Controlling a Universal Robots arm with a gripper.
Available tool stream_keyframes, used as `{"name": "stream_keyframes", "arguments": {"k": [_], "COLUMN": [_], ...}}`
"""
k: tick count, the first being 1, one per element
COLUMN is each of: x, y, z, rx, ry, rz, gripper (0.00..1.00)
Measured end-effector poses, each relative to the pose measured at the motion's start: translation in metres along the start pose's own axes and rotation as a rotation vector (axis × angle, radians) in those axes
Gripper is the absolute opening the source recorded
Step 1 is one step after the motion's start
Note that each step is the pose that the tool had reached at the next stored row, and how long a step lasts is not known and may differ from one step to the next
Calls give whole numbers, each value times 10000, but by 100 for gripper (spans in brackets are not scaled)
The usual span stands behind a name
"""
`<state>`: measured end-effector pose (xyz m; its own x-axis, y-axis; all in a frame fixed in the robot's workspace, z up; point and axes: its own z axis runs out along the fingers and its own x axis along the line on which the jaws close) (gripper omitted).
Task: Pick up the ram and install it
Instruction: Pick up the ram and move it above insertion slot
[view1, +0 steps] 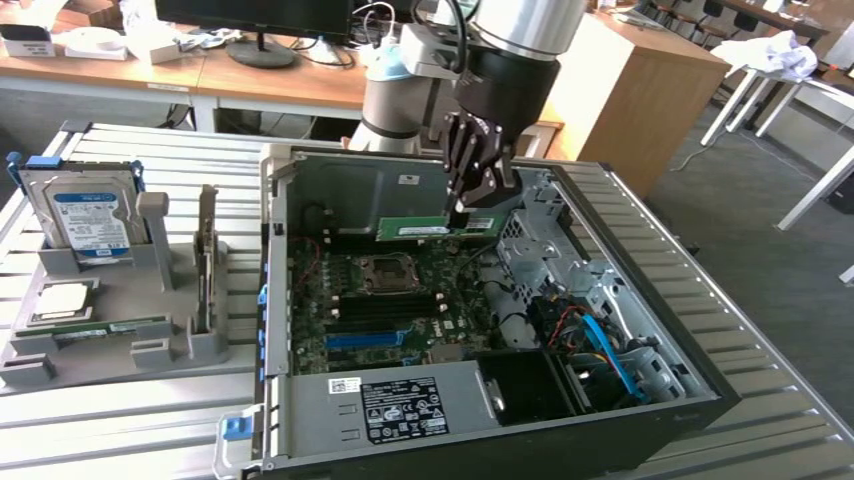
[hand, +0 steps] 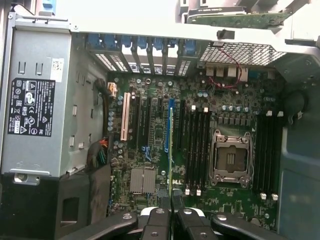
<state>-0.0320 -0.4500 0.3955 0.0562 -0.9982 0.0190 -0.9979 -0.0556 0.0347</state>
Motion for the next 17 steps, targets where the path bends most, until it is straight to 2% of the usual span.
{"name": "stream_keyframes", "arguments": {"k": [17], "x": [7], "y": [-123], "z": [-4], "rx": [0], "ry": [0], "rz": [0], "gripper": [13]}}
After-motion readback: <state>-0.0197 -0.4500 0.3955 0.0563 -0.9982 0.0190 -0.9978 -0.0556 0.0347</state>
